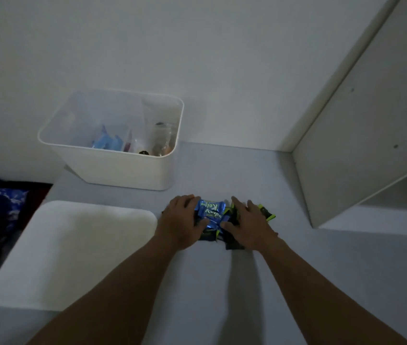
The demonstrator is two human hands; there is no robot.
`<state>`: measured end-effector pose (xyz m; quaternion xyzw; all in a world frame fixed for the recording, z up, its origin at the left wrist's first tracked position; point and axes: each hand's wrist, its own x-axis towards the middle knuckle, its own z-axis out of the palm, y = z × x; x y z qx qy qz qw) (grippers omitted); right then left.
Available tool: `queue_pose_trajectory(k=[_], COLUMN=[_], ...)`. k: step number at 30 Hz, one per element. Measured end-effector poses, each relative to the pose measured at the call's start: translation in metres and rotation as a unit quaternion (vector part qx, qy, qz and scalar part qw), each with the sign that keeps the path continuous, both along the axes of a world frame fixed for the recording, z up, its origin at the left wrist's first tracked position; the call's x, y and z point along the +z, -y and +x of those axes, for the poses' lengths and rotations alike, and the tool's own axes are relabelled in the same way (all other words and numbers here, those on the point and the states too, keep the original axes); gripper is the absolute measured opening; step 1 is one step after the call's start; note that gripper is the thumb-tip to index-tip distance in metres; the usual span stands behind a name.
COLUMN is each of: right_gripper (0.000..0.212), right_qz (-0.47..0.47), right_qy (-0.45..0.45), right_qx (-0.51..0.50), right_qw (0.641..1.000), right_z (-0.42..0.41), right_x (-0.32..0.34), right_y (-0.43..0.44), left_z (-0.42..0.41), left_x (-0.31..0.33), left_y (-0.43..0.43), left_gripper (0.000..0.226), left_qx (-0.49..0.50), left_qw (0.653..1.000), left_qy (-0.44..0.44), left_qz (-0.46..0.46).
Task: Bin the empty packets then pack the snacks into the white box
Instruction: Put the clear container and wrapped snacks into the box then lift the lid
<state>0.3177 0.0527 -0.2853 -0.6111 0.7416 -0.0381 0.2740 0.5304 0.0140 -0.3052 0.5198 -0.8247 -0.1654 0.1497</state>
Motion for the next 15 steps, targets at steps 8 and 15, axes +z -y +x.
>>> queue_pose_trajectory(k=[8,15], right_gripper=[0.061,0.041], right_qz=[-0.084,-0.149], right_qy=[-0.106,-0.039], right_qx=[0.067,0.057], right_qw=[0.989,0.986], right_z=[0.004,-0.001], right_x=[-0.041,-0.048], right_y=[0.005,0.013], left_z=[-0.016,-0.02], left_x=[-0.032,-0.042], left_y=[0.011,0.02], left_gripper=[0.069,0.049], left_qx=[0.006,-0.014], left_qw=[0.986,0.993], left_qy=[0.151,0.106], left_qz=[0.073,-0.045])
